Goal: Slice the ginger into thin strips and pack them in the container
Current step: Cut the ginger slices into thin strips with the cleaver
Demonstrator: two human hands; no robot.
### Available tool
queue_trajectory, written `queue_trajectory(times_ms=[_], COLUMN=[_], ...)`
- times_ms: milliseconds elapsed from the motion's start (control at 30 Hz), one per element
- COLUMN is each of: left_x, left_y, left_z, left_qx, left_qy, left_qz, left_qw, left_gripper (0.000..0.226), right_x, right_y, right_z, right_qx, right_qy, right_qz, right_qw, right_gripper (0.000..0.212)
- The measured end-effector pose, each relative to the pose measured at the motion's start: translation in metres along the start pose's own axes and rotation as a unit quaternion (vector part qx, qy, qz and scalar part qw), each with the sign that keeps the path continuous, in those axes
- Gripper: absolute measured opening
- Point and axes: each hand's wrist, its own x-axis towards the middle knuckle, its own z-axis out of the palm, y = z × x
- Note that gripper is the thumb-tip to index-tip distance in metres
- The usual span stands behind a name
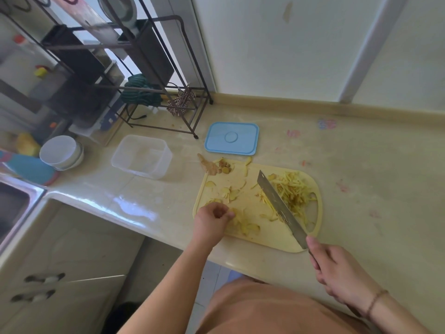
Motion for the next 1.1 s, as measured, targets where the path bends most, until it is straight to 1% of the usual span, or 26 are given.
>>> queue_trajectory(times_ms=[100, 167, 267, 433, 533, 600, 667, 700, 767, 833, 933, 1033, 1100], left_x=[-0.003, -0.007, -0.008, -0.01, -0.013, -0.012, -0.015, -0.016, -0.019, -0.022, -0.027, -0.032, -0.033], left_y=[0.001, 0.003, 0.004, 0.005, 0.006, 0.004, 0.003, 0.003, 0.001, 0.002, -0.001, -0.002, -0.002], left_z=[0.001, 0.004, 0.011, 0.016, 0.015, 0.012, 0.01, 0.011, 0.016, 0.023, 0.032, 0.036, 0.039], left_qx=[-0.025, -0.024, 0.05, 0.089, 0.068, 0.013, -0.031, -0.027, 0.003, 0.04, 0.073, 0.116, 0.151], left_qy=[-0.065, -0.096, -0.059, -0.039, -0.013, 0.006, -0.005, -0.015, -0.024, -0.008, 0.029, 0.043, 0.048], left_qz=[-0.055, -0.073, -0.049, -0.013, -0.017, -0.034, -0.059, -0.064, -0.065, -0.052, -0.011, 0.033, 0.048], left_qw=[0.996, 0.992, 0.996, 0.995, 0.997, 0.999, 0.998, 0.997, 0.998, 0.998, 0.997, 0.992, 0.986], left_gripper=[0.011, 0.011, 0.008, 0.005, 0.005, 0.006, 0.007, 0.008, 0.008, 0.008, 0.008, 0.006, 0.013], right_x=[0.001, 0.001, 0.003, 0.004, 0.006, 0.007, 0.008, 0.008, 0.008, 0.009, 0.009, 0.009, 0.009], right_y=[0.001, 0.001, 0.003, 0.006, 0.006, 0.006, 0.007, 0.007, 0.008, 0.008, 0.009, 0.009, 0.009], right_z=[-0.001, -0.001, -0.002, -0.004, -0.006, -0.007, -0.007, -0.007, -0.006, -0.006, -0.007, -0.008, -0.007], right_qx=[-0.006, -0.01, -0.014, -0.018, -0.014, -0.013, -0.012, -0.011, -0.013, -0.012, -0.018, -0.018, -0.016], right_qy=[-0.005, -0.008, -0.012, -0.015, -0.018, -0.022, -0.024, -0.025, -0.029, -0.031, -0.03, -0.028, -0.03], right_qz=[-0.005, -0.009, -0.016, -0.019, -0.016, -0.014, -0.013, -0.013, -0.015, -0.019, -0.022, -0.022, -0.025], right_qw=[1.0, 1.0, 1.0, 1.0, 1.0, 1.0, 1.0, 1.0, 0.999, 0.999, 0.999, 0.999, 0.999], right_gripper=[0.058, 0.059, 0.059, 0.059, 0.059, 0.058, 0.059, 0.059, 0.06, 0.06, 0.06, 0.06, 0.059])
